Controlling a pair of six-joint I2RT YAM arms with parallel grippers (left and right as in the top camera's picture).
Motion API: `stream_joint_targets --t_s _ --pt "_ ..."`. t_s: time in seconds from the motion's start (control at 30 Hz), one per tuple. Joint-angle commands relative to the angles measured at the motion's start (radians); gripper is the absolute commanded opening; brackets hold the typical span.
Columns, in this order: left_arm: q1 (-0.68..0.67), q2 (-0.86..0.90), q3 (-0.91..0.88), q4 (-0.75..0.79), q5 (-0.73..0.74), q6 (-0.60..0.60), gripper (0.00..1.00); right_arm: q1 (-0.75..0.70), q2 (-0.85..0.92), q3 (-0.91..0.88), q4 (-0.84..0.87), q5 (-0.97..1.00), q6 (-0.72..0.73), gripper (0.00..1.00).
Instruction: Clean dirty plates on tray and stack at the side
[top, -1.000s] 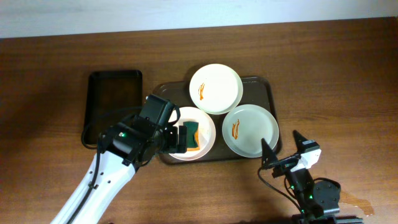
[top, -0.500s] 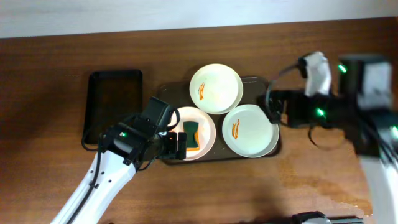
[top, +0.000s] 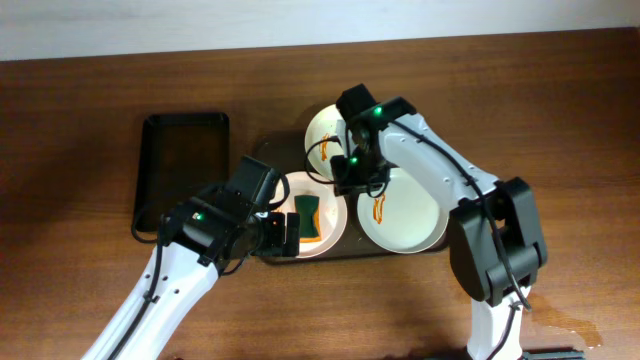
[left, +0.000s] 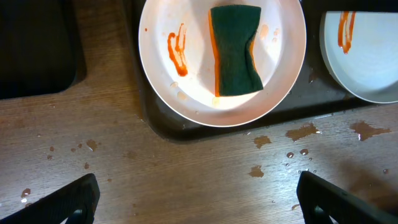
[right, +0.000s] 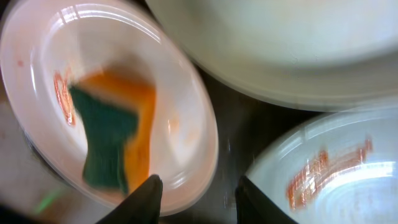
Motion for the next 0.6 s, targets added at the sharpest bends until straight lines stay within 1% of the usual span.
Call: stream_joint_targets --t_s 0.0,0.07,0.1,0.27,0.37,0.43,0.47,0.53,0.57 --pt "0.003 -0.006 0.005 0.002 -0.003 0.012 1.0 0.034 0.01 -0.023 0.024 0.069 0.008 0.41" --pt "0.003 -0.006 0.005 0.002 -0.003 0.012 1.0 0.033 0.01 -0.069 0.068 0.069 0.008 0.41" --pt "0.003 -0.006 0.005 0.002 -0.003 0.012 1.0 0.032 0.01 -0.15 0.15 0.069 0.008 0.41" --pt "0.003 -0.006 0.005 0.002 -0.003 0.012 1.0 0.034 0.016 -0.175 0.163 0.057 0.013 0.4" --pt "0.003 -0.006 0.005 0.014 -0.004 0.013 1.0 0.039 0.024 -0.192 0.178 0.016 0.021 0.31" --pt "0.003 -0.005 0.005 0.061 -0.015 0.013 1.0 0.041 0.024 -0.214 0.188 0.016 0.039 0.3" --pt "0.003 -0.003 0.005 0.085 -0.014 0.013 1.0 0.041 0.024 -0.231 0.193 0.015 0.07 0.22" --pt "0.012 0.039 0.005 0.111 -0.002 0.013 1.0 0.041 0.024 -0.24 0.196 0.016 0.078 0.18" --pt "0.016 0.087 0.005 0.113 0.042 0.034 1.0 0.041 0.024 -0.24 0.196 0.016 0.078 0.1"
